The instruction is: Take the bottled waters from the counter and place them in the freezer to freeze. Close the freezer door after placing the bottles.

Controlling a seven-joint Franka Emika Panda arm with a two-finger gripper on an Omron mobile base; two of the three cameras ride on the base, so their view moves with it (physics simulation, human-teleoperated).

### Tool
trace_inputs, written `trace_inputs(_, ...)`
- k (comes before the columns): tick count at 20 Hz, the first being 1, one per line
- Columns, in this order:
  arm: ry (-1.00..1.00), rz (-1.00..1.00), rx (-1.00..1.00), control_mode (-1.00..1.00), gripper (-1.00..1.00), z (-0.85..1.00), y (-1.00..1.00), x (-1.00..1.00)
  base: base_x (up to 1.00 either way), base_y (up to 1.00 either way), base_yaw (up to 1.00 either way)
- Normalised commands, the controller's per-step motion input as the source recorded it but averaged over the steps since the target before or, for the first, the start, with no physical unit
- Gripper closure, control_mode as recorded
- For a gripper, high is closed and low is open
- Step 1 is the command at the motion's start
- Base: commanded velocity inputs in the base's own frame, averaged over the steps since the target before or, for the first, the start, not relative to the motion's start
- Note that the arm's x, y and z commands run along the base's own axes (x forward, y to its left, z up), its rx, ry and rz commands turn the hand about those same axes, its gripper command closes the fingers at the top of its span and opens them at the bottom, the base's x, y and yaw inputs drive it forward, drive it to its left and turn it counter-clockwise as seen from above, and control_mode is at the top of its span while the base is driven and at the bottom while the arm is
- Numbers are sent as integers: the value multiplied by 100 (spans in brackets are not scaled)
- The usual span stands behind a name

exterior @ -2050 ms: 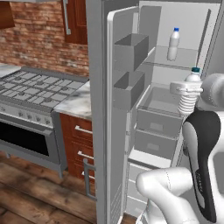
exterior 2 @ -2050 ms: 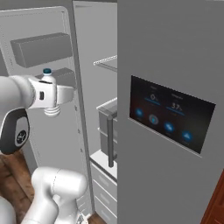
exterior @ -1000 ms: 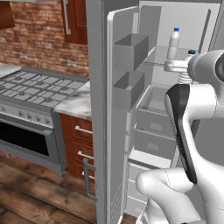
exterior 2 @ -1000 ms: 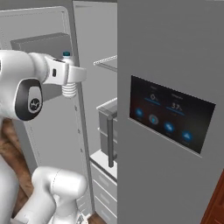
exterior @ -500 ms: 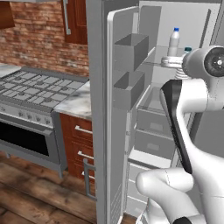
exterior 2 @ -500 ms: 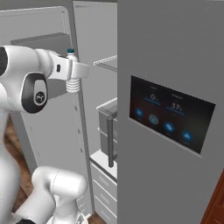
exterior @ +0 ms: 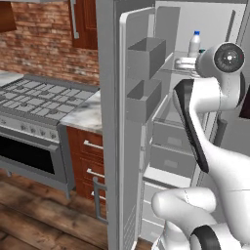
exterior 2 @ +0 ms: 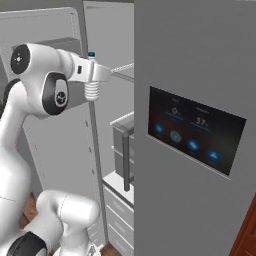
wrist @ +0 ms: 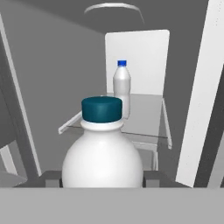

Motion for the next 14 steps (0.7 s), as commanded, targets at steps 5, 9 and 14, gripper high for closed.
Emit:
trace_inputs(5,-7,-3,0,-100,100,0,-7,19,0,0,0)
trace_inputs(9,-1,-3,0,-100,100,0,-6,50,0,0,0)
trace_inputs(14,0,-1,0,-100,100,0,-16,77,0,0,0)
